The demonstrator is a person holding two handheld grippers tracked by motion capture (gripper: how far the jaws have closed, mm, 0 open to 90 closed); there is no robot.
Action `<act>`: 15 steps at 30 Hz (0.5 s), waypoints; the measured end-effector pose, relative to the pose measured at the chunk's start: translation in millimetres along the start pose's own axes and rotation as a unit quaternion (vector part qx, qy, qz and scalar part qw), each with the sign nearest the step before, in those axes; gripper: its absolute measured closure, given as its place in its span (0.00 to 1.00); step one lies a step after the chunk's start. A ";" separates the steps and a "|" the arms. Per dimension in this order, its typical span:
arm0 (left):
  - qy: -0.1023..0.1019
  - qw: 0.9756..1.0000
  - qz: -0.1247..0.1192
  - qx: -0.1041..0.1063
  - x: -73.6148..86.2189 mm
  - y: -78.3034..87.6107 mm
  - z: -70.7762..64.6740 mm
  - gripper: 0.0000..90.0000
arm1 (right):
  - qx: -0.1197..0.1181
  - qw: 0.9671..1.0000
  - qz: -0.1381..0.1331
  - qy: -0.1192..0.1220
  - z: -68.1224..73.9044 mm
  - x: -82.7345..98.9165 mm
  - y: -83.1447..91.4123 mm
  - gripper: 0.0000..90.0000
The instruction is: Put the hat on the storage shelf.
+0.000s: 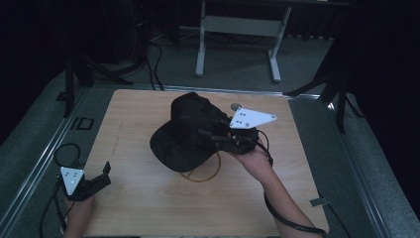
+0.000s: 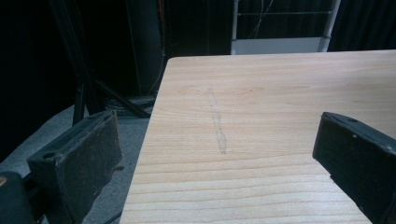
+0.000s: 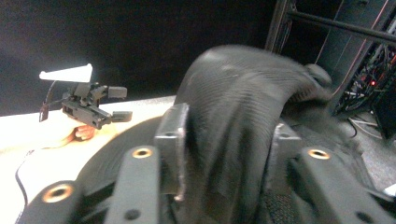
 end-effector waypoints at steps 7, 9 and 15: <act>-0.001 1.000 0.000 0.001 0.1 0.3 -0.2 0.02 | 0.005 1.000 -0.004 -0.008 -1.3 5.3 -0.8 0.51; -0.001 1.000 0.000 0.001 0.1 0.3 -0.2 0.02 | 0.015 1.000 -0.004 -0.011 -3.0 7.6 0.0 0.44; 0.000 1.000 0.000 0.002 0.1 0.3 -0.2 0.02 | 0.015 1.000 -0.001 -0.022 -5.6 13.2 2.3 0.38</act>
Point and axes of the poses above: each handheld gripper's, and its own axes: y roughly backward along the jaws, x roughly out of its underside, z roughly to its left, the point moved 5 cm from there along -y, roughly forward along the jaws, and after that the axes turned 9 degrees about y, right-handed, at the moved point
